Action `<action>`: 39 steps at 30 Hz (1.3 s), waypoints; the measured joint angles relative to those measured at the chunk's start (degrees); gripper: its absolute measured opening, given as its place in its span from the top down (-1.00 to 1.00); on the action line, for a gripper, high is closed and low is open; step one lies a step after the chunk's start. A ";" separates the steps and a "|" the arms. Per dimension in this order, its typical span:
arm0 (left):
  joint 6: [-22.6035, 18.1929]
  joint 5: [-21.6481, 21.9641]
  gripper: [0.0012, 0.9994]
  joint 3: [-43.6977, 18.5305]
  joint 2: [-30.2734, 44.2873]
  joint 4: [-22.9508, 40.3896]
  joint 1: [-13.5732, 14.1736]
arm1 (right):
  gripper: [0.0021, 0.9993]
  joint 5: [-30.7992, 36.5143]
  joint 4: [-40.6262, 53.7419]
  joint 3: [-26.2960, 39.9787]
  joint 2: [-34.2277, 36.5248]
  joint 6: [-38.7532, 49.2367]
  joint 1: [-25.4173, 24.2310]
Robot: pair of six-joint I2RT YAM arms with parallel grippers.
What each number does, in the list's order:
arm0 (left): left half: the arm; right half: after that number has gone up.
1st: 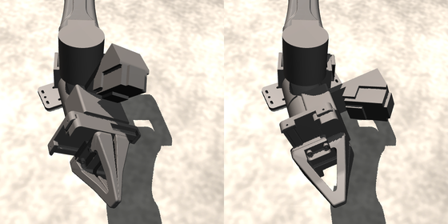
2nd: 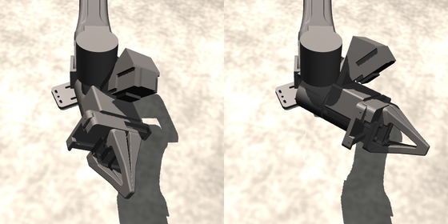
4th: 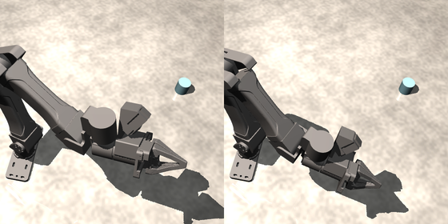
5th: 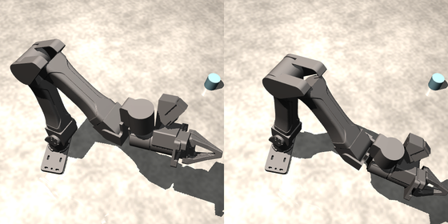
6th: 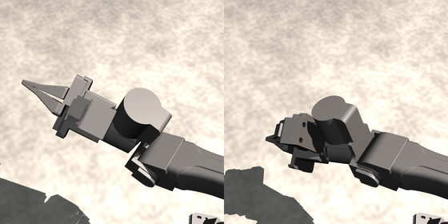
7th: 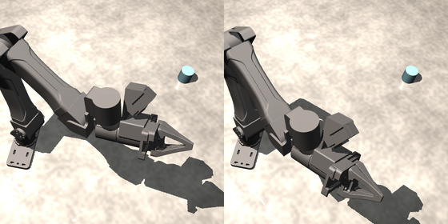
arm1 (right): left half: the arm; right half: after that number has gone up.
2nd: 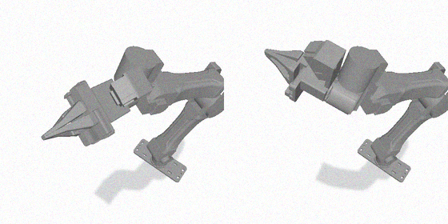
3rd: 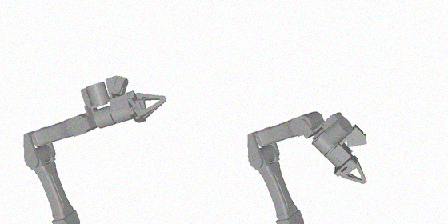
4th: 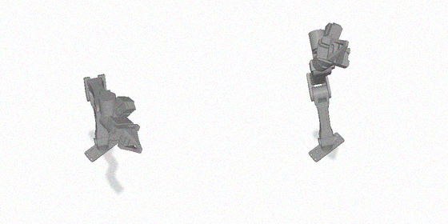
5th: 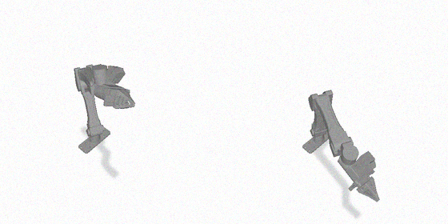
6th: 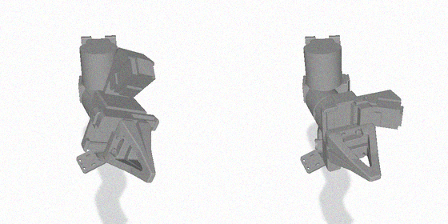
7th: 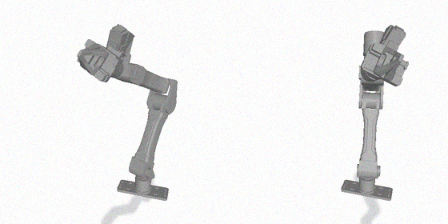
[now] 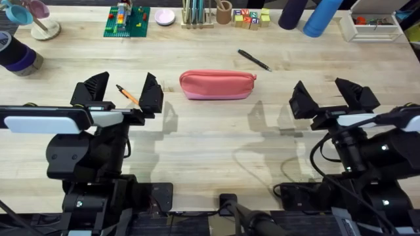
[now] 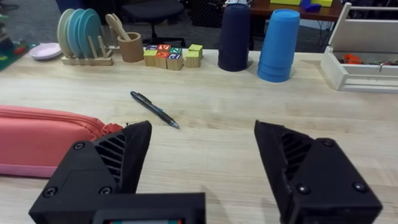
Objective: Unzip the bag, pick up the pens from the table one at a time and place them inside, then zip the bag closed.
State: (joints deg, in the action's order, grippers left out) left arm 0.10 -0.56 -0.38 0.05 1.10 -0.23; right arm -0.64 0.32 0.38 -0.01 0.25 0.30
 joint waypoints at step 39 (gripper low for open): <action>2.10 -6.68 -0.99 -46.57 37.15 32.28 -0.02 | -0.99 0.44 37.95 46.85 32.68 -0.67 0.00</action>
State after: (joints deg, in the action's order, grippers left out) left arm 2.20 -7.23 -46.95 37.21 33.39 -0.25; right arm -0.21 38.27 47.23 32.67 -0.42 0.30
